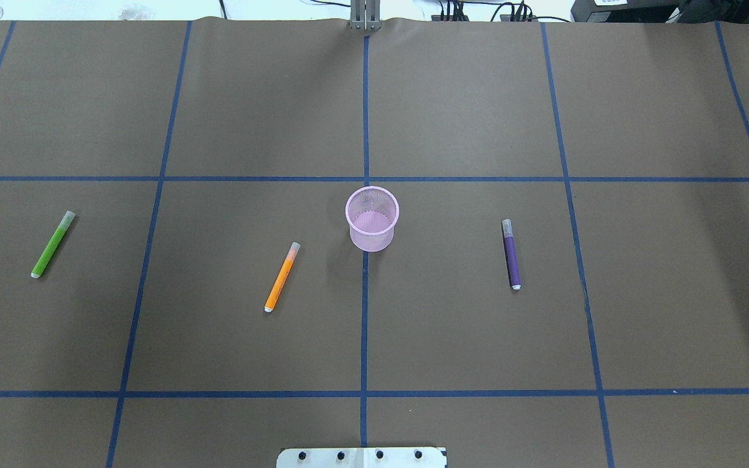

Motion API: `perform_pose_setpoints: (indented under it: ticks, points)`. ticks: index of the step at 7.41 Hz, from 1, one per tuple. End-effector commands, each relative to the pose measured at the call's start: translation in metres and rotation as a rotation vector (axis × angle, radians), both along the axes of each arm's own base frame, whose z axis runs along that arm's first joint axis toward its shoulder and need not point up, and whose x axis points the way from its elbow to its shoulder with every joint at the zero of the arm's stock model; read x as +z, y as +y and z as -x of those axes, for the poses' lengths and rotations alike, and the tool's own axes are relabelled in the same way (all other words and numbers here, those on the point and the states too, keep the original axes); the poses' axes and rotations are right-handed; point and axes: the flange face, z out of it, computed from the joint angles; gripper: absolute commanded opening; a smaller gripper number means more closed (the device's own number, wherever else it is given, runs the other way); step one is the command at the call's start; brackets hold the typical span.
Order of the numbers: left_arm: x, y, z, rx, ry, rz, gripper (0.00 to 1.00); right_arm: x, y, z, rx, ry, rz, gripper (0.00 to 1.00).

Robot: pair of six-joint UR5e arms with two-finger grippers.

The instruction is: Collect pens into pen holder

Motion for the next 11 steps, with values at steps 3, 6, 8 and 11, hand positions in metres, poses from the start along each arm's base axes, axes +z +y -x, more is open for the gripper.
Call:
perform_pose_setpoints:
  ticks: [3,6,8,11]
  points:
    - [-0.004,0.015,-0.101,-0.071,-0.033,0.072,1.0,-0.018,-0.006,0.001,0.0,-0.008,-0.036,1.0]
    - [0.038,0.014,-0.153,-0.066,-0.042,0.072,1.0,-0.007,-0.002,0.001,0.006,-0.004,-0.002,1.0]
    - [0.059,0.005,-0.169,-0.088,-0.044,0.067,1.0,-0.009,-0.003,0.002,0.007,-0.01,-0.005,1.0]
    - [0.056,0.002,-0.184,-0.069,-0.043,0.063,0.92,-0.013,-0.007,0.004,0.002,-0.008,-0.013,1.0]
